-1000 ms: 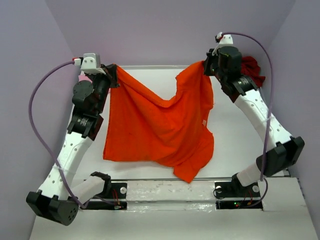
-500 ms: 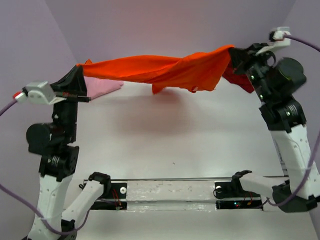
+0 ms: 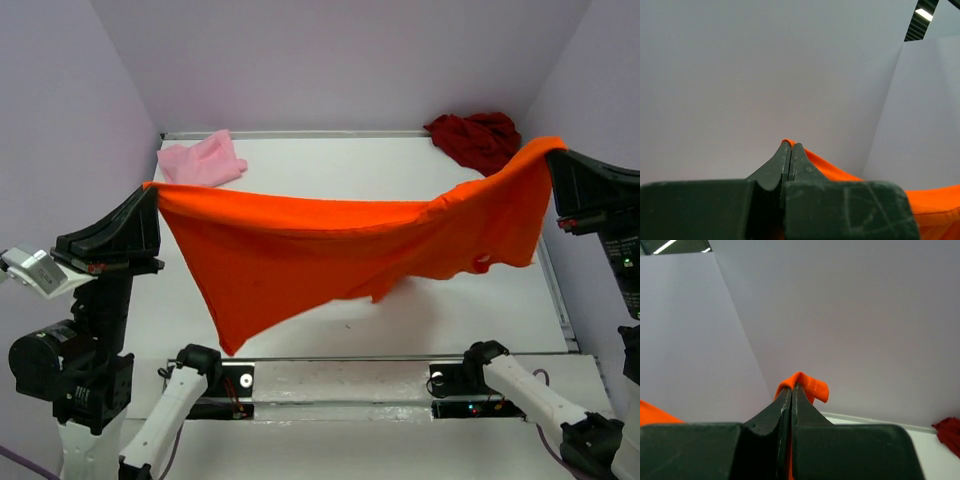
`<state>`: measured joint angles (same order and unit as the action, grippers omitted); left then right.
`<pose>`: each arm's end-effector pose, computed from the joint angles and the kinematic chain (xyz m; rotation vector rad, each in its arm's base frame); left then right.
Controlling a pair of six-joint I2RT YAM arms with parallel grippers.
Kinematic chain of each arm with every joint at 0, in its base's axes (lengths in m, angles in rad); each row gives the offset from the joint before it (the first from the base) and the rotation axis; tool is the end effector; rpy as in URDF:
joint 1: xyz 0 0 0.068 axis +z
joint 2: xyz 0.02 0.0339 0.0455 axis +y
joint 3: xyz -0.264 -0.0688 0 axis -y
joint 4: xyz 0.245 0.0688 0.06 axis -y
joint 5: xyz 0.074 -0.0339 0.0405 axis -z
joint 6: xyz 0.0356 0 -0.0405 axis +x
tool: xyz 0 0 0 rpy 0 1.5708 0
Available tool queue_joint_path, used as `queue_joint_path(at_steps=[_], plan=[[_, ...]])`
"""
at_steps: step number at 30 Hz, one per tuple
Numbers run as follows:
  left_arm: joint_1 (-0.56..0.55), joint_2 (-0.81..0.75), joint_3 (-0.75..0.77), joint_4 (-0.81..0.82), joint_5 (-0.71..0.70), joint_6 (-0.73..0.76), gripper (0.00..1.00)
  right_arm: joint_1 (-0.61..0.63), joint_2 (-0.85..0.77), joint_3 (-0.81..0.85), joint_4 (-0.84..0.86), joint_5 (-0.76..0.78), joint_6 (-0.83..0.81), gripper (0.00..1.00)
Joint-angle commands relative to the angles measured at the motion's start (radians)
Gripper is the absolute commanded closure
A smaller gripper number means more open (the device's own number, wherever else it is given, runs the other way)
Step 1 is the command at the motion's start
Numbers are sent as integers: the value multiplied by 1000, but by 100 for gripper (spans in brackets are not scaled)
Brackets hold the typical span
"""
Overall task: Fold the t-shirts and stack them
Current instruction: Flatten out the crumpled T-shirt at the center of the board.
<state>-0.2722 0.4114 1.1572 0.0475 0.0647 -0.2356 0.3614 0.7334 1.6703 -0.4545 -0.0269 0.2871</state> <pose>-0.0063 -0.0006 0.5074 0.0765 0.7849 -0.5067 0.0162 0.0072 0.5740 -0.0657 1.1052 0.5969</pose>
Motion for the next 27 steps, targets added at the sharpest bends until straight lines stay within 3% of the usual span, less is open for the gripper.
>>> queue_joint_path(at_steps=[1,7,12,16,20,27], plan=[[7,87,111,23,30,-28,100,2,115,141,-29,-18,14,100],[-1,318,145,124,-22,28,100,2,404,385,-52,71,-60,100],[1,493,87,209,-136,68,100,2,641,436,-47,205,-132,100],[13,648,-40,346,-189,123,100,-19,773,130,163,258,-134,100],[51,828,-132,459,-223,165,100,-41,952,-18,322,265,-105,100],[105,1217,-166,627,-312,173,100,-50,1290,-30,427,297,-98,100]])
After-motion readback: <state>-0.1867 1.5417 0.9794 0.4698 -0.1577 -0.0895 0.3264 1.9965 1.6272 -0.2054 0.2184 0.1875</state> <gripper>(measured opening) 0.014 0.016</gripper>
